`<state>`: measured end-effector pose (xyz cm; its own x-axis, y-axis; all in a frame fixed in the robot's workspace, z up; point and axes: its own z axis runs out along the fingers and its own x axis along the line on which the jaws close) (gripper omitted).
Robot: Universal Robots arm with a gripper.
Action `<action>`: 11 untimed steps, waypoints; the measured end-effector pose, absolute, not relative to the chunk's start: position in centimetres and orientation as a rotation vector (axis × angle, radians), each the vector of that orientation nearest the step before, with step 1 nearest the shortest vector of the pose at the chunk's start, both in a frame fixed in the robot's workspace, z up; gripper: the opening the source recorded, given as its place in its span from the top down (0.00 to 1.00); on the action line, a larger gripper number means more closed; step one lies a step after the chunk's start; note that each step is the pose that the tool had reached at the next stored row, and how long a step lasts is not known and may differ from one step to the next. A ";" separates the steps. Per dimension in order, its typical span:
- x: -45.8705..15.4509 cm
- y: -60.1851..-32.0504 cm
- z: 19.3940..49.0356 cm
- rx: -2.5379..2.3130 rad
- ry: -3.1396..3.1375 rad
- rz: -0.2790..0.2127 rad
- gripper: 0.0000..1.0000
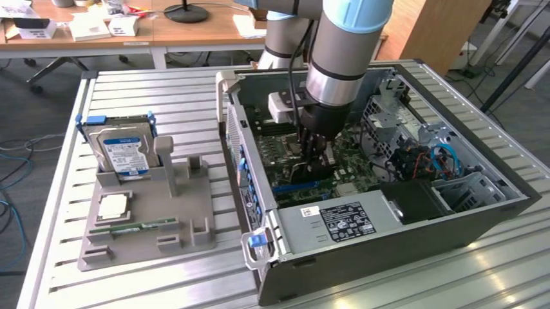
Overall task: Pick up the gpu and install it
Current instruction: 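Insert the gpu into the slot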
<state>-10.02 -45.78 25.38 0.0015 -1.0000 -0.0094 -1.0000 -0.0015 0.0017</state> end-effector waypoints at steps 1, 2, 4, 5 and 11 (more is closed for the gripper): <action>-10.1 -45.8 25.4 -2.219 2.216 0.012 0.74; -10.1 -45.8 25.4 -2.219 2.216 0.012 0.74; -10.1 -45.8 25.4 -2.220 2.216 0.012 0.74; -10.1 -45.8 25.4 -2.220 2.216 0.012 0.74; -10.1 -45.8 25.2 -2.220 2.216 0.012 0.74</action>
<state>-10.12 -45.78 25.24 0.0018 -1.0000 -0.0093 -1.0000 -0.0018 0.0017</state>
